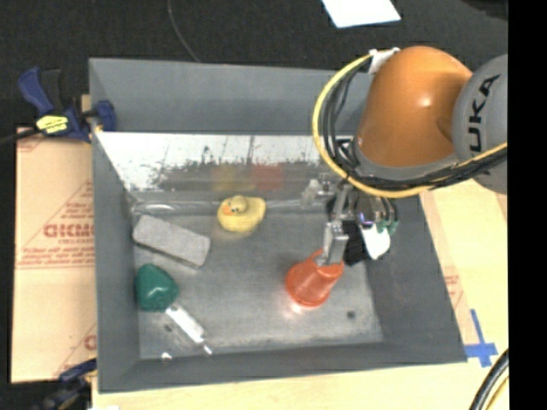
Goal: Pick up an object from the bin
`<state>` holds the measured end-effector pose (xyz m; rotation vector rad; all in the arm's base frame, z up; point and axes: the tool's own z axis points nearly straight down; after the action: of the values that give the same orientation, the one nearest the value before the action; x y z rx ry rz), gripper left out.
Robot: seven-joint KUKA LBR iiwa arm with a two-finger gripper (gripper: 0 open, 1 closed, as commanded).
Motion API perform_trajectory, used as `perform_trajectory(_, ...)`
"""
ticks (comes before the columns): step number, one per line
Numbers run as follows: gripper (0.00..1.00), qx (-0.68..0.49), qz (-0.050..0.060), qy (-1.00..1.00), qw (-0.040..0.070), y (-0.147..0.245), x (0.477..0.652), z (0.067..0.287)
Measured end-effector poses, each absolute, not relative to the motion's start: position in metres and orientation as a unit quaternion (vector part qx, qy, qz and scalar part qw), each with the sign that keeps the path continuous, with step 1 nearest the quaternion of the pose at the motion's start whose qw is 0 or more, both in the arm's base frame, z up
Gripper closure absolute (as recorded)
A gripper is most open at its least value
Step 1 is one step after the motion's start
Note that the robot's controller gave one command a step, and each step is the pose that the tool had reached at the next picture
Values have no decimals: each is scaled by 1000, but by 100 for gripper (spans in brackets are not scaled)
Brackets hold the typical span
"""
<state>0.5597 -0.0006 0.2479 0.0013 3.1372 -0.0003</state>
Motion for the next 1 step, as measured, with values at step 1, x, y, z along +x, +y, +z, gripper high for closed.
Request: perform_trajectory(1,0,0,0,1000,2,-1,560,248)
